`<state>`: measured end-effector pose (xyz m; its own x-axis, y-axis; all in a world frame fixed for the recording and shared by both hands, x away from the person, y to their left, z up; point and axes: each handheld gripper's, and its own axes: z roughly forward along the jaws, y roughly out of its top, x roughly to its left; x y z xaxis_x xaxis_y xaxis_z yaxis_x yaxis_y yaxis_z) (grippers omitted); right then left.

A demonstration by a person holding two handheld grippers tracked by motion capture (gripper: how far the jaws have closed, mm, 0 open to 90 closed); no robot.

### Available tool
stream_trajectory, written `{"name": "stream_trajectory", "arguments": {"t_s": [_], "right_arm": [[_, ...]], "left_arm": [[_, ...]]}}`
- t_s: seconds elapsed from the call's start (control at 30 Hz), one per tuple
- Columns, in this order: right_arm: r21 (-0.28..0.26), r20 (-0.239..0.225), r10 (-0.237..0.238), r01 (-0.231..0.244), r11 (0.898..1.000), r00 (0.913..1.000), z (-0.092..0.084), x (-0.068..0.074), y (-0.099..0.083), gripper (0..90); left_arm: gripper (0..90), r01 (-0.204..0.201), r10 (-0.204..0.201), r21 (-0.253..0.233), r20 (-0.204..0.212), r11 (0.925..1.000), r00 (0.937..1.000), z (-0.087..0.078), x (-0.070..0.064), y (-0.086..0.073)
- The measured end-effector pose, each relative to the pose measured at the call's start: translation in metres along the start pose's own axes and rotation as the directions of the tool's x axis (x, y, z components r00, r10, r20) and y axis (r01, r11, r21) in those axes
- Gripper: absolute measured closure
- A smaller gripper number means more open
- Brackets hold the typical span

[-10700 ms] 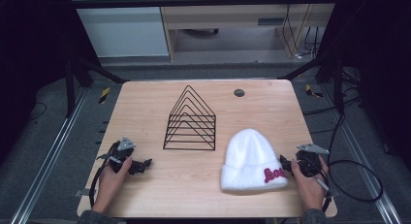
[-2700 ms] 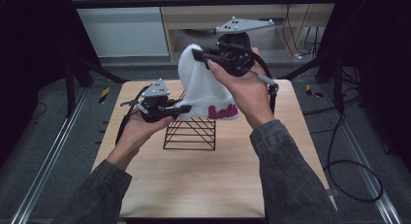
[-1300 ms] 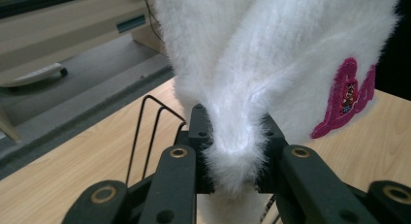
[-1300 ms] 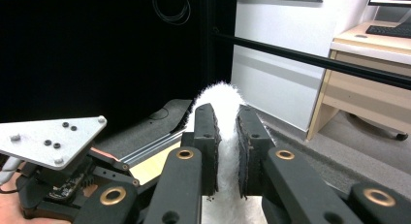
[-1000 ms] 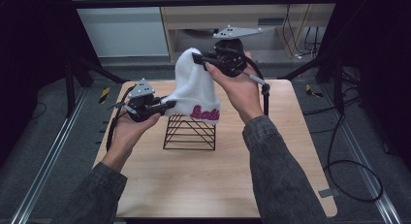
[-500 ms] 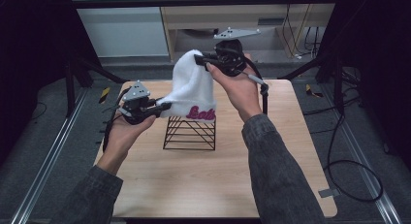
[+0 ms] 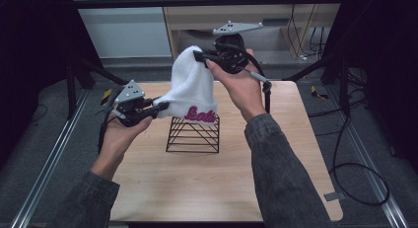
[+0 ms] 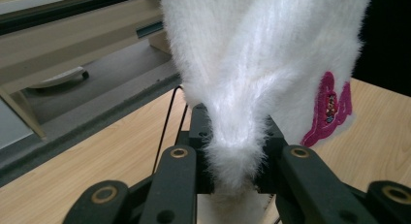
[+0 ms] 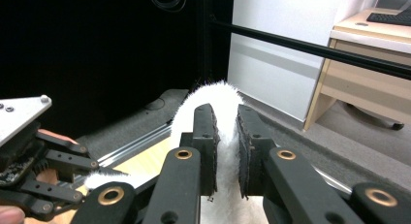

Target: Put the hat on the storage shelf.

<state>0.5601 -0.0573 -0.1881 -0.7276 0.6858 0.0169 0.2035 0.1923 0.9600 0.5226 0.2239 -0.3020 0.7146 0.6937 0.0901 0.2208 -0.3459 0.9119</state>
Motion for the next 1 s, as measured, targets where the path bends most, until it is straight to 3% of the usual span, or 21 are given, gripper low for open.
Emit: {"name": "stream_trajectory", "arguments": {"t_s": [0.37, 0.87, 1.0], "right_arm": [[0.060, 0.011, -0.002, 0.002, 0.998, 0.9999, 0.022, -0.012, -0.010, 80.6], [0.079, 0.017, -0.009, 0.007, 0.997, 0.9998, 0.030, -0.017, -0.015, 80.7], [0.081, 0.012, -0.012, 0.011, 0.997, 0.9999, 0.030, -0.017, -0.018, 80.7]], "left_arm": [[74.4, 0.014, -0.014, 0.041, 0.000, 0.9990, 0.9999, 0.019, 0.003, -0.011], [73.9, 0.016, -0.017, 0.059, 0.010, 0.9981, 0.9998, 0.035, 0.003, -0.017], [73.7, 0.036, -0.037, 0.054, 0.021, 0.9979, 0.9991, 0.038, 0.005, -0.023]]}}
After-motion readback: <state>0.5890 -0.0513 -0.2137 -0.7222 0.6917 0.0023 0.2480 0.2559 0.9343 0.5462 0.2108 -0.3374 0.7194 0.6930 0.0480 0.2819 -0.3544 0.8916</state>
